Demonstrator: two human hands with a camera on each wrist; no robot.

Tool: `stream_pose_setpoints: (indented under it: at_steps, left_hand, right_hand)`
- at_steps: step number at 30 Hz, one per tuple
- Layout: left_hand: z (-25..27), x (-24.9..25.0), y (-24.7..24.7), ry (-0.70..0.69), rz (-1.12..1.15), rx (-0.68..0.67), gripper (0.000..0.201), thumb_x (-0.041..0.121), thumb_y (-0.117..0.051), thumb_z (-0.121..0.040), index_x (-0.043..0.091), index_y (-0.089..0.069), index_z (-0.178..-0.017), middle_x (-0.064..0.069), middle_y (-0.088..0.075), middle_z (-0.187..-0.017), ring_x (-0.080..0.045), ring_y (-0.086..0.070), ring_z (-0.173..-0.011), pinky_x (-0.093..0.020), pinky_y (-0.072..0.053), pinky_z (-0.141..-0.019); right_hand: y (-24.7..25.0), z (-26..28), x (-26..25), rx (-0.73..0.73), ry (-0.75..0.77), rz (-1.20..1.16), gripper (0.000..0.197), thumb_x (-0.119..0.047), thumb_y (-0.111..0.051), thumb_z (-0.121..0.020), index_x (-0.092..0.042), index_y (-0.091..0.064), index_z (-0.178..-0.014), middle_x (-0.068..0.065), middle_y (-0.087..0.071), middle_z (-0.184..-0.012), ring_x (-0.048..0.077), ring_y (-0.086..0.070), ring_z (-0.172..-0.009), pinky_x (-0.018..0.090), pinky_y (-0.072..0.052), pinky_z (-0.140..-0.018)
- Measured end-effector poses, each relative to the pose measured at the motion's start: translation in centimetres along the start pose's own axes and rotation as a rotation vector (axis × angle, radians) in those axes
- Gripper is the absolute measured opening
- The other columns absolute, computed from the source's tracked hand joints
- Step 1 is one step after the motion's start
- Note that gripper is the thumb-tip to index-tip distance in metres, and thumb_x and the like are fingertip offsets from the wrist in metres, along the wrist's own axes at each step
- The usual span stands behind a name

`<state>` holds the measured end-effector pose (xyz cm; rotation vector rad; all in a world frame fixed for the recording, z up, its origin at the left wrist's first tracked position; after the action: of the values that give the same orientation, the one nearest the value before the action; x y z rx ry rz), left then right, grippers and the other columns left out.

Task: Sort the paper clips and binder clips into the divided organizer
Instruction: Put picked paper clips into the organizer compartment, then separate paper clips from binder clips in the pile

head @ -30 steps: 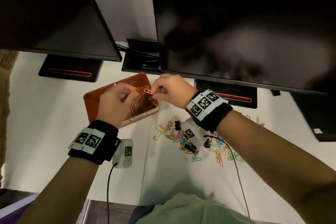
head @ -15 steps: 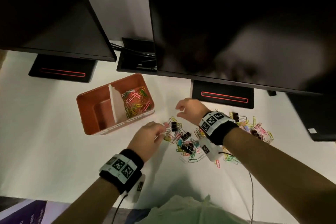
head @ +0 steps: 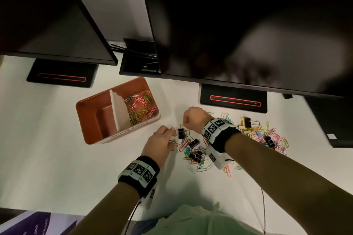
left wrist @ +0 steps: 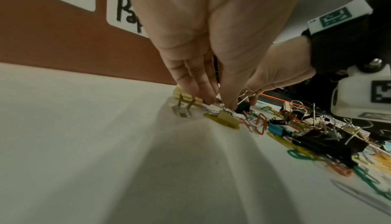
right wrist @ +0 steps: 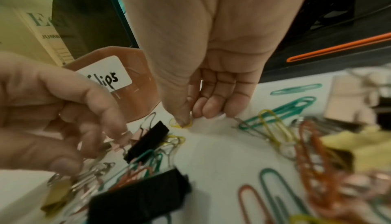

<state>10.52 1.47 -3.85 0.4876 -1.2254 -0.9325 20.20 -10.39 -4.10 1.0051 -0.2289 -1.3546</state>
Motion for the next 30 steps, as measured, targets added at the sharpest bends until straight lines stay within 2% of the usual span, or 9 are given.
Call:
stream_pose_setpoints:
  at_steps: [3, 5, 9, 13, 17, 20, 23, 26, 30]
  left_hand:
    - [0.6, -0.1, 0.0, -0.015, -0.034, 0.016, 0.044, 0.034, -0.071, -0.075, 0.015, -0.058, -0.113, -0.002, -0.059, -0.1, -0.019, -0.058, -0.083, -0.035, -0.052, -0.076]
    - [0.8, -0.1, -0.3, -0.011, -0.114, -0.003, 0.051, 0.038, -0.071, -0.073, 0.015, -0.056, -0.115, -0.002, -0.06, -0.098, -0.02, -0.058, -0.085, -0.035, -0.051, -0.076]
    - [1.1, -0.3, -0.6, 0.022, -0.064, -0.007, 0.042, 0.016, -0.066, -0.077, 0.016, -0.054, -0.117, -0.005, -0.061, -0.099, -0.024, -0.058, -0.089, -0.036, -0.049, -0.081]
    - [1.4, -0.9, 0.3, 0.055, 0.048, 0.061, 0.036, 0.009, -0.064, -0.076, 0.015, -0.057, -0.111, -0.004, -0.055, -0.102, -0.022, -0.055, -0.09, -0.034, -0.049, -0.081]
    - [1.9, -1.2, 1.2, 0.018, -0.103, 0.144, 0.035, 0.02, -0.069, -0.072, 0.018, -0.06, -0.106, -0.003, -0.055, -0.102, -0.023, -0.052, -0.09, -0.038, -0.048, -0.078]
    - [2.1, -0.4, 0.6, -0.045, -0.166, 0.1, 0.037, 0.027, -0.068, -0.075, 0.017, -0.059, -0.11, -0.003, -0.059, -0.102, -0.023, -0.054, -0.091, -0.038, -0.048, -0.078]
    - [2.0, 0.5, -0.5, -0.049, -0.239, 0.029, 0.039, 0.029, -0.063, -0.08, 0.017, -0.056, -0.116, -0.002, -0.059, -0.114, -0.024, -0.055, -0.102, -0.04, -0.046, -0.085]
    - [1.5, 0.8, -1.4, -0.01, -0.295, -0.021, 0.043, 0.034, -0.061, -0.082, 0.018, -0.052, -0.121, -0.001, -0.054, -0.125, -0.025, -0.051, -0.11, -0.04, -0.04, -0.09]
    - [0.8, 0.9, -1.8, 0.002, -0.286, -0.028, 0.04, 0.037, -0.062, -0.082, 0.019, -0.055, -0.117, 0.0, -0.055, -0.121, -0.023, -0.052, -0.108, -0.037, -0.037, -0.091]
  right_hand:
    - [0.3, 0.8, 1.1, 0.033, 0.038, -0.078, 0.014, -0.01, -0.053, -0.085, -0.009, -0.064, -0.094, 0.005, -0.066, -0.096, 0.02, -0.06, -0.086, 0.029, -0.05, -0.078]
    - [0.6, 1.7, 1.6, 0.064, 0.076, -0.186, 0.018, -0.008, -0.055, -0.085, -0.012, -0.063, -0.101, 0.001, -0.062, -0.087, 0.015, -0.054, -0.077, 0.026, -0.047, -0.076]
    - [0.3, 4.1, 0.9, 0.003, 0.238, -0.182, 0.027, -0.011, -0.056, -0.088, -0.018, -0.064, -0.113, 0.001, -0.063, -0.093, 0.011, -0.053, -0.079, 0.024, -0.047, -0.081]
    - [-1.2, 5.0, -0.6, -0.133, 0.329, -0.022, 0.028, -0.015, -0.049, -0.093, -0.022, -0.064, -0.115, 0.002, -0.062, -0.11, 0.013, -0.055, -0.091, 0.021, -0.039, -0.081]
    - [-1.2, 4.3, 0.4, -0.096, 0.219, 0.06, 0.035, -0.015, -0.042, -0.095, -0.024, -0.055, -0.126, 0.004, -0.057, -0.118, 0.024, -0.055, -0.106, 0.031, -0.042, -0.09]
    - [-0.4, 4.3, 1.9, -0.037, 0.16, -0.031, 0.039, -0.011, -0.042, -0.094, -0.022, -0.049, -0.131, 0.003, -0.056, -0.105, 0.021, -0.054, -0.095, 0.029, -0.042, -0.088]
    - [0.2, 4.3, 3.0, 0.036, 0.155, -0.054, 0.041, -0.009, -0.045, -0.092, -0.021, -0.049, -0.131, -0.005, -0.049, -0.093, 0.014, -0.049, -0.085, 0.029, -0.045, -0.086]
    - [-0.2, 4.2, 3.4, 0.005, 0.16, -0.035, 0.04, -0.011, -0.048, -0.092, -0.024, -0.05, -0.13, -0.007, -0.052, -0.093, 0.013, -0.049, -0.086, 0.025, -0.044, -0.084]
    - [-0.7, 3.7, 2.9, -0.029, 0.124, 0.046, 0.039, -0.015, -0.048, -0.093, -0.024, -0.047, -0.131, -0.002, -0.062, -0.104, 0.018, -0.056, -0.096, 0.029, -0.044, -0.087]
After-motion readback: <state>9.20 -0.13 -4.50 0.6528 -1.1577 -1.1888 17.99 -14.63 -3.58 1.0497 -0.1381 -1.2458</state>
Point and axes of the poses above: each hand's wrist, its own z-axis away from the middle knuckle, its own y-axis out of the back of the hand, x = y × z, the point moved 5 cm from there along -z, towards the middle knuckle
